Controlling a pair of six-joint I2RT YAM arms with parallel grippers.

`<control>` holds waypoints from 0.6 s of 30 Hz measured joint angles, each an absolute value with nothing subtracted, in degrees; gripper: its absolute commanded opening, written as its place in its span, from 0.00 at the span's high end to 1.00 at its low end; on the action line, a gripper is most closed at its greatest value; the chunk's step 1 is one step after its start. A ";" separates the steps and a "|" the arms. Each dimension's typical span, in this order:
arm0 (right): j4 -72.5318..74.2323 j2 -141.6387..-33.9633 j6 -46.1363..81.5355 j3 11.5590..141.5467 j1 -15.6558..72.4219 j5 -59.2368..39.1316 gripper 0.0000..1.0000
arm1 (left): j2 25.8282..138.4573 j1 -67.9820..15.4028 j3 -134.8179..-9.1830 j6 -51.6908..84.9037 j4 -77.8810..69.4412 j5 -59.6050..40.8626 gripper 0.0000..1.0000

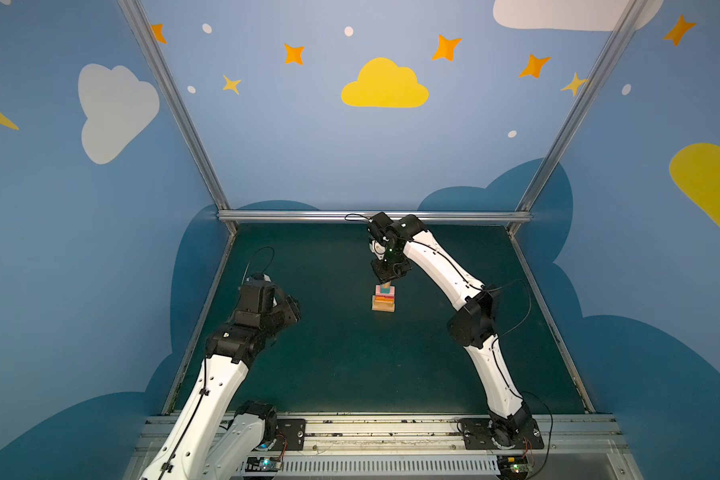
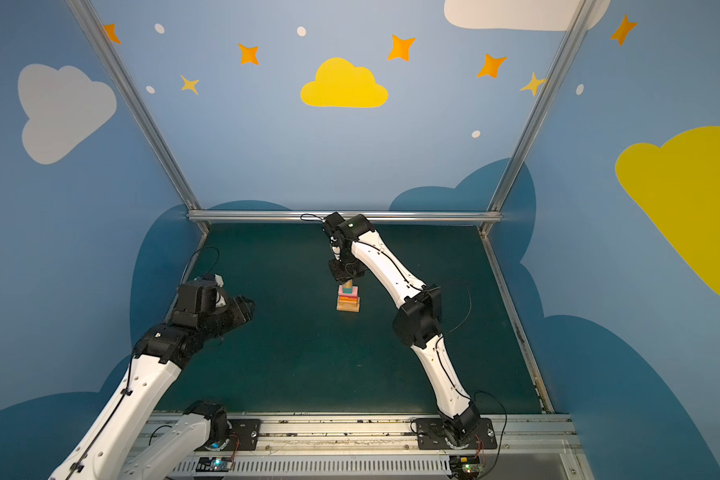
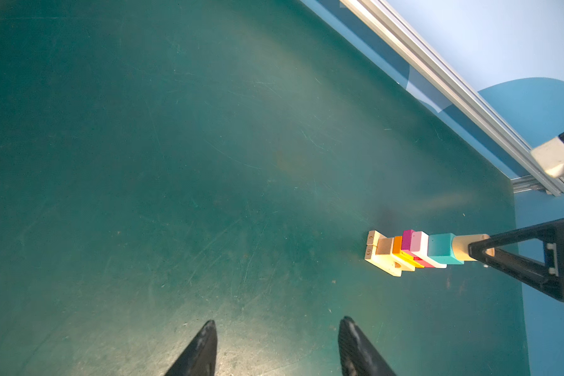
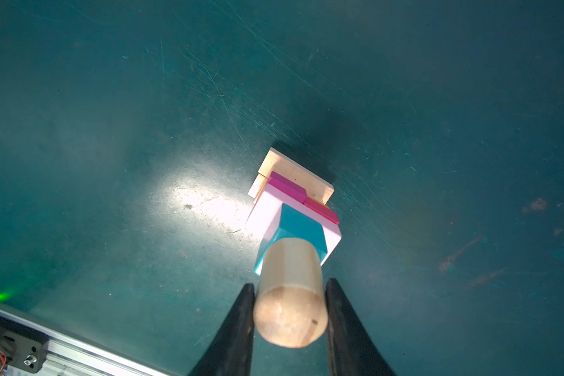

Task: Build the wood block tower
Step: 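Lower the cylinder onto the teal cube and hold it steady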

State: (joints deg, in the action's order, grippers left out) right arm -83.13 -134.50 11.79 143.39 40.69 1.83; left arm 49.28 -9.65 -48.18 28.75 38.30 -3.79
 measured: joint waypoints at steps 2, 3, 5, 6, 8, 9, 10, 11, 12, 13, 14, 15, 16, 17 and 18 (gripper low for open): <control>-83.11 -134.58 11.81 143.39 40.69 1.83 0.63 | 49.28 -9.65 -48.18 28.75 38.30 -3.79 0.41; -83.13 -134.61 11.84 143.39 40.69 1.83 0.63 | 49.28 -9.65 -48.18 28.75 38.30 -3.79 0.41; -83.13 -134.61 11.84 143.39 40.69 1.83 0.62 | 49.28 -9.65 -48.16 28.75 38.30 -3.79 0.41; -83.11 -134.61 11.86 143.39 40.69 1.83 0.61 | 49.28 -9.65 -48.16 28.75 38.30 -3.79 0.41; -83.11 -134.61 11.88 143.39 40.69 1.83 0.61 | 49.28 -9.65 -48.14 28.75 38.30 -3.79 0.41; -83.13 -134.61 11.92 143.39 40.69 1.83 0.61 | 49.28 -9.65 -48.10 28.77 38.30 -3.79 0.41; -83.11 -134.61 11.97 143.39 40.69 1.85 0.60 | 49.28 -9.65 -48.07 28.77 38.28 -3.79 0.41; -83.13 -134.61 12.01 143.39 40.69 1.85 0.58 | 49.28 -9.65 -48.01 28.75 38.28 -3.79 0.41; -83.13 -134.61 12.05 143.39 40.69 1.85 0.55 | 49.28 -9.65 -47.97 28.75 38.28 -3.79 0.41; -83.13 -134.61 12.03 143.39 40.69 1.87 0.53 | 49.28 -9.65 -47.94 28.77 38.28 -3.79 0.41; -83.11 -134.61 12.14 143.39 40.69 1.87 0.51 | 49.28 -9.65 -47.92 28.77 38.28 -3.79 0.41; -83.13 -134.61 12.19 143.39 40.69 1.89 0.48 | 49.28 -9.65 -47.92 28.75 38.28 -3.79 0.41; -83.13 -134.61 12.19 143.39 40.69 1.89 0.46 | 49.28 -9.65 -47.92 28.75 38.28 -3.79 0.41; -83.11 -134.61 12.23 143.39 40.69 1.89 0.44 | 49.28 -9.65 -47.92 28.77 38.28 -3.79 0.41; -83.11 -134.61 12.23 143.39 40.69 1.89 0.43 | 49.25 -9.65 -47.92 28.77 38.28 -3.79 0.41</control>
